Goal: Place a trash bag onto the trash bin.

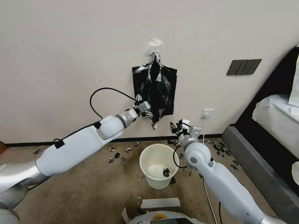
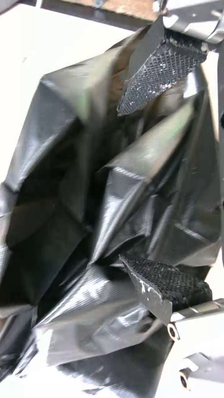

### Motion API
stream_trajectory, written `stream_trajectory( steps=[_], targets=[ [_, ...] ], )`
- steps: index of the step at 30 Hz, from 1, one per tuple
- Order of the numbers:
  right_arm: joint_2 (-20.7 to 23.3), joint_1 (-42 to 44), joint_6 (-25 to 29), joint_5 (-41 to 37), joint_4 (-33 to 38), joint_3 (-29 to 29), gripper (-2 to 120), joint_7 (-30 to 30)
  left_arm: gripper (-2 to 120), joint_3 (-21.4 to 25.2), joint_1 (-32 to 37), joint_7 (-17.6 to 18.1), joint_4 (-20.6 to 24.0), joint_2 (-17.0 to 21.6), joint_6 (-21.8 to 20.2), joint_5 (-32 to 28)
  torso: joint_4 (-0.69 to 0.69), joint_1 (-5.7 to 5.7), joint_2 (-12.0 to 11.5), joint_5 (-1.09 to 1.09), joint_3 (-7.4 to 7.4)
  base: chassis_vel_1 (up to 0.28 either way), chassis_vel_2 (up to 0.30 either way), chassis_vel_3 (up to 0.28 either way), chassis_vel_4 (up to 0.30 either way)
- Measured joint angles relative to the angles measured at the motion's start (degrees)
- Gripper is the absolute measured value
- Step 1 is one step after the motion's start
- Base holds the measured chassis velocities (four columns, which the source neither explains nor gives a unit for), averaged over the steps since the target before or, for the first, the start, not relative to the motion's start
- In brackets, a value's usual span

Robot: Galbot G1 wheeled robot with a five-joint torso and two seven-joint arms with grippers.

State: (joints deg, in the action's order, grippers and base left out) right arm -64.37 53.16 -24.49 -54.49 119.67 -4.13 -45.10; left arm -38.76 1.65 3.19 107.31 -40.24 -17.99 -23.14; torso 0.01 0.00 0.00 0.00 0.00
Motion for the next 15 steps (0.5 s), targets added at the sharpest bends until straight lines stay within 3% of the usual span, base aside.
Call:
stream_trajectory(
  steps=[8,15],
  targets=[
    [-0.3,0.4,0.1,0.2,0.0,-0.2,36,0.0,88,-0.9,-0.7,1.6,0.9,-0.7,-4.1,0.8,-0.01,0.00,0.0,0.00,0.00,0.000,0.000,0.000,0.000],
    [-0.3,0.8,0.3,0.2,0.1,-1.1,34,0.4,85,-2.6,-2.9,6.5,2.0,-3.3,-10.7,1.5,-0.02,0.00,0.0,0.01,0.00,0.000,0.000,0.000,0.000]
  ],
)
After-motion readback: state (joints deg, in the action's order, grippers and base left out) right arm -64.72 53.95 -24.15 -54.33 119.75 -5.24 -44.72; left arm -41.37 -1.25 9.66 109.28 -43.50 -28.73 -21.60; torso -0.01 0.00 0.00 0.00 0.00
